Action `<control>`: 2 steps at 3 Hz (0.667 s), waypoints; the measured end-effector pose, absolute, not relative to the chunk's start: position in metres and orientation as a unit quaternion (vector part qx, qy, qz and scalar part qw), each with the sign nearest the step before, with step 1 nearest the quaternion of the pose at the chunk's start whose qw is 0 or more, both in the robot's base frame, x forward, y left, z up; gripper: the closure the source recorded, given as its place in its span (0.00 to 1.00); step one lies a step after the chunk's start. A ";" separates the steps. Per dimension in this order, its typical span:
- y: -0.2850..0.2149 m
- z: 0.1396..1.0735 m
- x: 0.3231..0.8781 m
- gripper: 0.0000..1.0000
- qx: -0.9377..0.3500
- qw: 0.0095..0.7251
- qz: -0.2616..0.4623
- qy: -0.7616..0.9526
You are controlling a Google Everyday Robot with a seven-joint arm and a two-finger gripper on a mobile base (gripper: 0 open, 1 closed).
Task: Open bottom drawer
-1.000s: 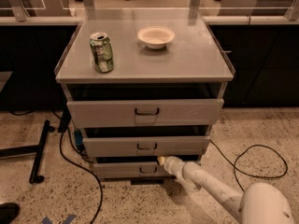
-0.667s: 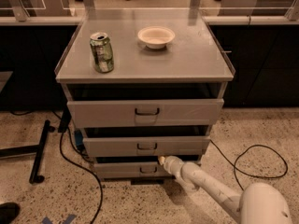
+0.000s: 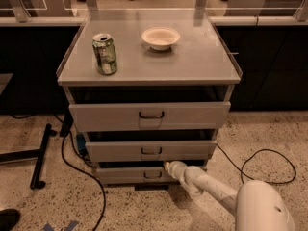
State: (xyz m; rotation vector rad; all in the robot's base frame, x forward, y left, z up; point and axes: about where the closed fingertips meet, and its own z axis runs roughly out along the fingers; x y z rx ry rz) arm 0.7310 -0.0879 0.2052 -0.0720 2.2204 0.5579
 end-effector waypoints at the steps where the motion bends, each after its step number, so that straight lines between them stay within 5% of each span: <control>1: -0.093 0.195 0.730 1.00 -0.030 0.399 0.212 0.891; 2: -0.100 0.190 0.725 1.00 -0.030 0.391 0.204 0.897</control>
Offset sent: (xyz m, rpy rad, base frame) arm -0.0125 -0.0258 -0.0203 -0.0654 0.0733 -0.0123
